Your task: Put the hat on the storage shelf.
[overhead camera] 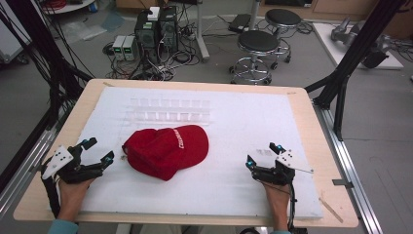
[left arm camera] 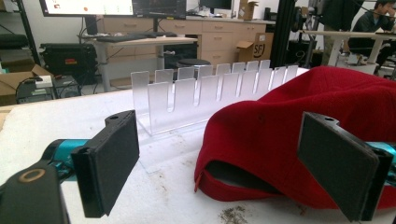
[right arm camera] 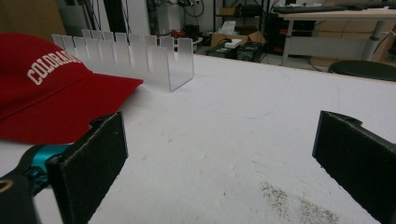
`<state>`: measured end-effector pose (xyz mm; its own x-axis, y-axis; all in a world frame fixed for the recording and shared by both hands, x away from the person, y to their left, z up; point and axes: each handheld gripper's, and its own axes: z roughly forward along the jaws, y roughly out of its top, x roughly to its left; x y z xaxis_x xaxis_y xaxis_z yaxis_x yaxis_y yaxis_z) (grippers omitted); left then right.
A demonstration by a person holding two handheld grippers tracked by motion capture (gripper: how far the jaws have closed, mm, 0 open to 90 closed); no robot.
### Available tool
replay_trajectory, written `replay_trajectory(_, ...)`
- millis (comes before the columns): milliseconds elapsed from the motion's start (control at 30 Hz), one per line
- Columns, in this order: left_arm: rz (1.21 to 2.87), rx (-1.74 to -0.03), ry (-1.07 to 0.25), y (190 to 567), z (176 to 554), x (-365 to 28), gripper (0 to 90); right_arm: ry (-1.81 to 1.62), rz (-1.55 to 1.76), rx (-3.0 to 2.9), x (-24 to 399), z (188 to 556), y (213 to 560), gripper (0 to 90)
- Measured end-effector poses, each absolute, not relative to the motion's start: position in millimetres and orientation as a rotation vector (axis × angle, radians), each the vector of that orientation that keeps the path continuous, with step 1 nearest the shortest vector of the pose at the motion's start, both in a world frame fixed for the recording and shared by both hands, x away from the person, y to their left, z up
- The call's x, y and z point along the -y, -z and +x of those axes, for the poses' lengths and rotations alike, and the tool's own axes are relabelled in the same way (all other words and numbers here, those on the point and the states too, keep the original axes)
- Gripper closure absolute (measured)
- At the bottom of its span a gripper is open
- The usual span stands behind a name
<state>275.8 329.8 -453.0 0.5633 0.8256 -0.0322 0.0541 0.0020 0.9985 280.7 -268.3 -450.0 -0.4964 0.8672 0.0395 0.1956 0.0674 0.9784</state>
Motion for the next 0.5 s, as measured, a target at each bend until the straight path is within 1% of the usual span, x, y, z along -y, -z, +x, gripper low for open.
replay_trajectory(500, 1.460, -0.806, -0.718, 452.7, 276.3, -329.4, 13.4, -1.484, 1.070, -1.751, 269.4, 280.3, 450.1, 2.1)
